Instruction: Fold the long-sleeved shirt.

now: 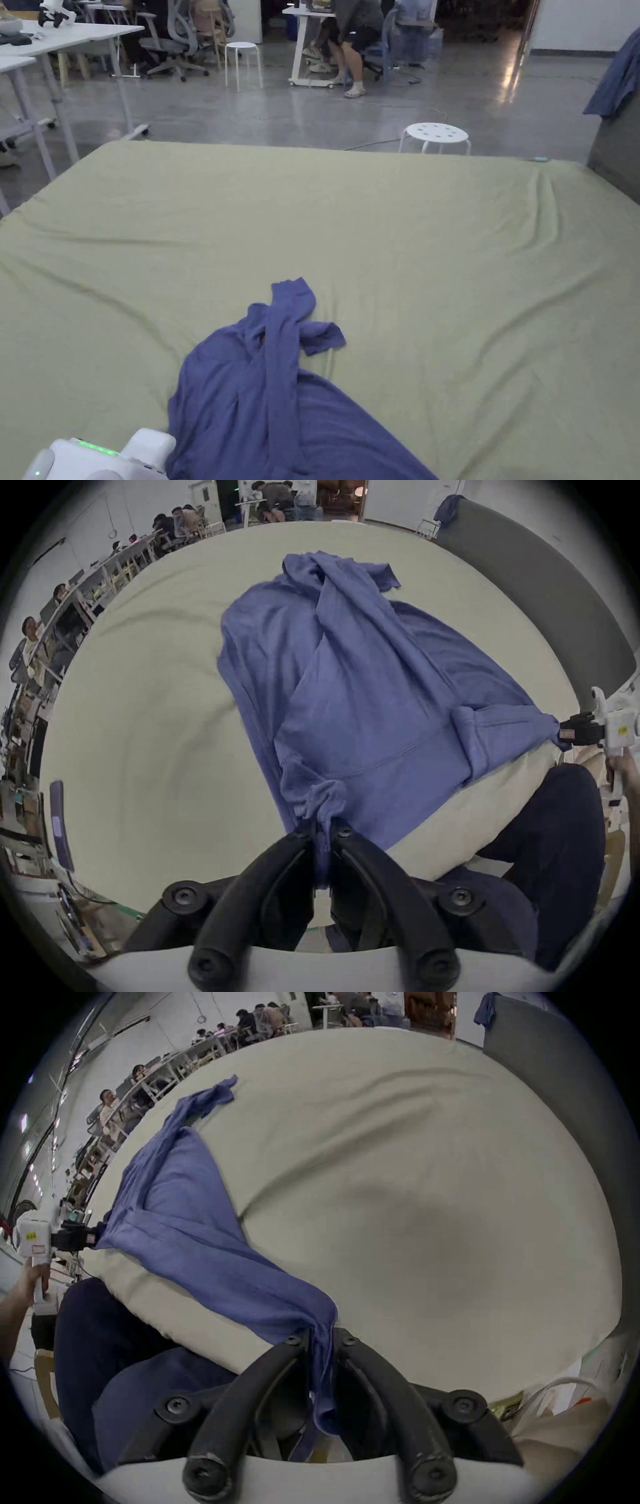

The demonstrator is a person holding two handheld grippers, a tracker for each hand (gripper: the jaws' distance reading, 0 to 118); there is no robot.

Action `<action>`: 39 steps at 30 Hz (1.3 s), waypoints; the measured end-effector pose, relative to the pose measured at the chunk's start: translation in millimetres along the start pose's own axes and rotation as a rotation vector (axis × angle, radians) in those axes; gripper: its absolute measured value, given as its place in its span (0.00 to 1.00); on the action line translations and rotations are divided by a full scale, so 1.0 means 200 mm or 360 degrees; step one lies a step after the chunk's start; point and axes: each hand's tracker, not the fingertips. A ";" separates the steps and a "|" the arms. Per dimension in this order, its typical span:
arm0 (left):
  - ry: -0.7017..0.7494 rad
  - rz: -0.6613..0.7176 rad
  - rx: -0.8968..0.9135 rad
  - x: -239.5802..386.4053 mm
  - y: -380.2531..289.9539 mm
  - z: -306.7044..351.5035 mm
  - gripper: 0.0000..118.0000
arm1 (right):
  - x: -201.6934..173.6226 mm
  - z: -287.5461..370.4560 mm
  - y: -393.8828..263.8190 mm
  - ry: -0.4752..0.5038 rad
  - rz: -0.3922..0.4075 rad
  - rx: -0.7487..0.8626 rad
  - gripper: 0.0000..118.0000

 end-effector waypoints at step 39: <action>-0.0183 0.0539 0.0259 0.09 -0.02 0.38 0.00 | -0.48 0.34 0.09 0.0029 0.0045 0.0310 0.00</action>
